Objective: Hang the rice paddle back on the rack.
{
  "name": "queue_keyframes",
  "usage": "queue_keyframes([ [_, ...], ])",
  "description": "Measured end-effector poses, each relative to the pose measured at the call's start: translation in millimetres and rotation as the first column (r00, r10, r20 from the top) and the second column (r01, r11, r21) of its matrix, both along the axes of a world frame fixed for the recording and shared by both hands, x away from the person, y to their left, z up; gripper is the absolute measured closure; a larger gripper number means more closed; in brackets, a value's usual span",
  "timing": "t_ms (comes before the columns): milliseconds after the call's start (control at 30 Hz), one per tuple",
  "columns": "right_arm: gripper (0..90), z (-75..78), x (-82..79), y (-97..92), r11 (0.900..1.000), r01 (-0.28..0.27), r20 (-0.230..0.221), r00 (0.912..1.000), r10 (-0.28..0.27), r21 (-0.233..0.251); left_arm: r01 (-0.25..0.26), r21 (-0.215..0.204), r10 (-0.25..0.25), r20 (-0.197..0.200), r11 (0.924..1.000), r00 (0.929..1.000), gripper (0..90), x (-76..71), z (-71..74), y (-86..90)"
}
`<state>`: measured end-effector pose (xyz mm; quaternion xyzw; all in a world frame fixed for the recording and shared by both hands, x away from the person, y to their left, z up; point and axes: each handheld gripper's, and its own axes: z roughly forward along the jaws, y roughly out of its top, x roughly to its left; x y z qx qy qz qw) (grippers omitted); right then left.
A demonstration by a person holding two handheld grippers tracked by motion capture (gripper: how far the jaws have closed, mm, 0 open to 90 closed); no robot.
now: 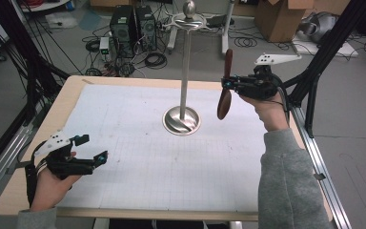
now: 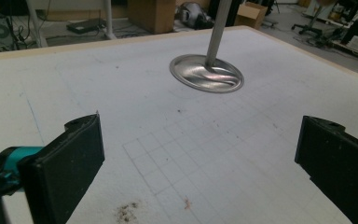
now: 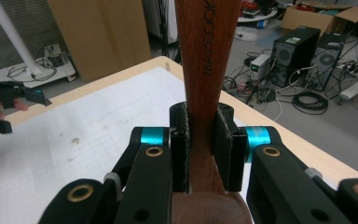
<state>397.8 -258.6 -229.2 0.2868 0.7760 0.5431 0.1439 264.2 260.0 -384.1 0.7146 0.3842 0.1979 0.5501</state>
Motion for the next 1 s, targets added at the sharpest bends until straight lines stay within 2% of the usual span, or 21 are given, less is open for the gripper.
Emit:
queue_keyframes([
  [133,77.6,6.0,1.3,6.5,0.9998,0.005,0.027,0.9996,-0.005,-0.018,0.001,0.003,-0.001,-0.005,1.0,1.0,1.7,-0.2,-1.2,-1.0],
  [400,77.6,11.1,7.8,10.8,0.9989,0.029,0.036,0.999,-0.028,-0.038,0.017,0.01,-0.016,-0.011,0.9998,0.9998,1.7,-2.5,-3.1,-5.6],
  [600,77.6,18.8,11.2,15.9,0.9992,0.029,0.057,0.998,-0.028,-0.028,0.007,0.008,-0.007,-0.009,0.9999,0.9999,1.7,-6.2,-2.9,-2.0],
  [633,77.6,19.6,11.6,16.4,0.9991,0.031,0.058,0.9979,-0.029,-0.028,0.015,-0.009,-0.015,-0.014,0.9998,0.9998,1.7,-7.2,-2.6,-1.6],
  [700,77.5,21.4,13.1,17.4,0.9991,0.036,0.06,0.9976,-0.034,-0.024,0.032,-0.018,-0.032,-0.011,0.9993,0.9994,1.7,-8.9,-1.5,-1.8],
  [867,77.6,23.3,13.6,20.6,0.9984,0.044,0.059,0.9973,-0.042,-0.035,0.036,-0.011,-0.036,-0.011,0.9993,0.9993,1.7,-10.8,-1.5,-3.1],
  [1000,77.6,27.9,14.1,20.7,0.9984,0.052,0.07,0.9963,-0.05,-0.023,0.028,-0.012,-0.028,-0.014,0.9995,0.9995,1.8,-12.7,-2.8,-2.0],
])
